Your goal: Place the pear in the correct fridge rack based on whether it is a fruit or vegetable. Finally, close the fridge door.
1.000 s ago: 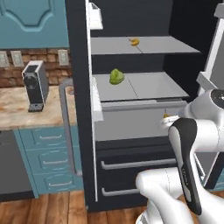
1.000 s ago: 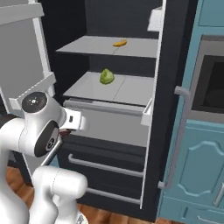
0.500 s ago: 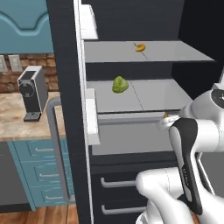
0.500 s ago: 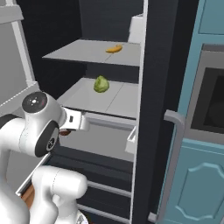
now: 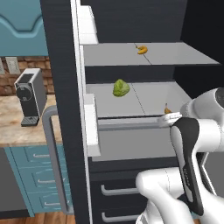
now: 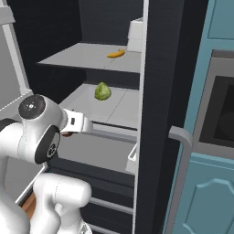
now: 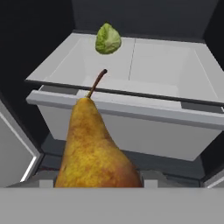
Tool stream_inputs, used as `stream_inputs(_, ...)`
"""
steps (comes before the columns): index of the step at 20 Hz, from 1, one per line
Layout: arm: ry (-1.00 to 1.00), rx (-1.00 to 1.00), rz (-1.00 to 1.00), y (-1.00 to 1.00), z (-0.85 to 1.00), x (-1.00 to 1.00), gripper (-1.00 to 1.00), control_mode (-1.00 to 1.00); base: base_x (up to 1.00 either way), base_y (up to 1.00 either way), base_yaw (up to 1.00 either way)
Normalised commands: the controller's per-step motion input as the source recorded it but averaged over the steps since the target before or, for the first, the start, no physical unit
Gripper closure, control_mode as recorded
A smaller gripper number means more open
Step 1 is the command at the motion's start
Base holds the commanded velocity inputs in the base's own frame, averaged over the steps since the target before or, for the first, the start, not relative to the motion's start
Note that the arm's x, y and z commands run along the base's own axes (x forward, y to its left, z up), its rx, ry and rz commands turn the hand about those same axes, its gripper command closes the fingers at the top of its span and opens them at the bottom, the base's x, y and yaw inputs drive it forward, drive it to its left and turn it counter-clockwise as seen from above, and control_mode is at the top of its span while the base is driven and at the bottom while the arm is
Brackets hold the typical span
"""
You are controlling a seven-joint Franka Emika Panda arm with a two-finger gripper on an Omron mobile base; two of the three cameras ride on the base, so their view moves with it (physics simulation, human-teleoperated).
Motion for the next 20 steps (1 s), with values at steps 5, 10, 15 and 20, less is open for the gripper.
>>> stream_inputs(5,-0.19,0.01,0.00,-0.05,0.89,0.07,1.00,-1.00,0.00,0.00,0.00)
stream_inputs(10,-0.06,0.00,-0.04,-0.23,0.79,0.34,1.00,-1.00,0.00,0.00,0.00)
stream_inputs(15,-0.11,0.00,-0.05,-0.23,0.35,0.55,1.00,-1.00,0.00,0.00,0.00)
stream_inputs(20,-0.15,0.00,-0.05,-0.24,0.27,0.83,1.00,-1.00,0.00,0.00,0.00)
